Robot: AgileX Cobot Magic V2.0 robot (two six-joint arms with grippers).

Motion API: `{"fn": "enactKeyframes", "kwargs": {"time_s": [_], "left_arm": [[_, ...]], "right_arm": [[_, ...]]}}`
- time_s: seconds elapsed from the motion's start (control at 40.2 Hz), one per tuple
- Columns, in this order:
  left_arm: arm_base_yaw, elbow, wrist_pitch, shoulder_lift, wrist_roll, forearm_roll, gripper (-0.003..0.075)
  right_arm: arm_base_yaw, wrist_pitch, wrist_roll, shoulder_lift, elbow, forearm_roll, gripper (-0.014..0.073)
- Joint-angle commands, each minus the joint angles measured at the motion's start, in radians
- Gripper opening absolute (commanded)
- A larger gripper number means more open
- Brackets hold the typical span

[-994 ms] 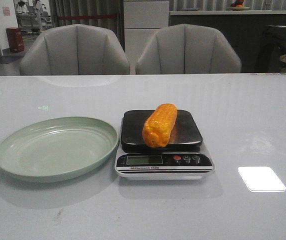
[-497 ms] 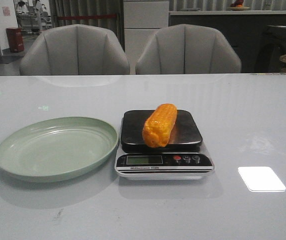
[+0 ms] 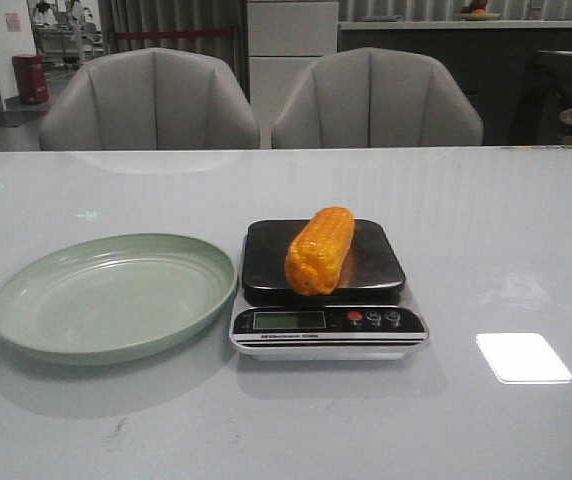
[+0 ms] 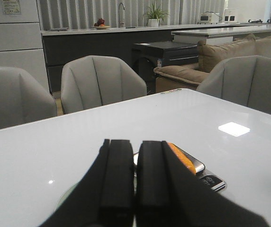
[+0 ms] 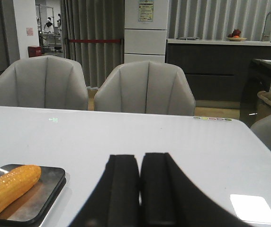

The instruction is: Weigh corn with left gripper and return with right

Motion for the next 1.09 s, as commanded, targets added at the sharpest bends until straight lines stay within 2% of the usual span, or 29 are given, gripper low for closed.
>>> {"fn": "enactKeyframes", "kwargs": {"time_s": [0.0, 0.174, 0.298, 0.795, 0.895, 1.069], "left_arm": [[0.0, -0.023, -0.085, 0.014, -0.003, 0.005, 0.0114], [0.0, -0.023, -0.085, 0.014, -0.003, 0.005, 0.0114], [0.0, -0.023, -0.085, 0.014, -0.003, 0.005, 0.0114], [0.0, -0.023, -0.085, 0.014, -0.003, 0.005, 0.0114], [0.0, -0.023, -0.085, 0.014, -0.003, 0.005, 0.0114], [0.0, -0.023, -0.085, 0.014, -0.003, 0.005, 0.0114]], "right_arm": [[-0.003, -0.049, 0.004, 0.108, -0.108, -0.012, 0.0166], [-0.003, 0.049, 0.004, 0.268, -0.226, -0.012, 0.0166], [-0.003, 0.052, 0.004, 0.331, -0.246, -0.012, 0.0166], [-0.003, 0.068, 0.027, 0.358, -0.243, -0.012, 0.0174], [-0.003, 0.077, 0.057, 0.358, -0.243, -0.012, 0.0237], [-0.003, 0.087, 0.057, 0.358, -0.243, -0.012, 0.0423]]}}
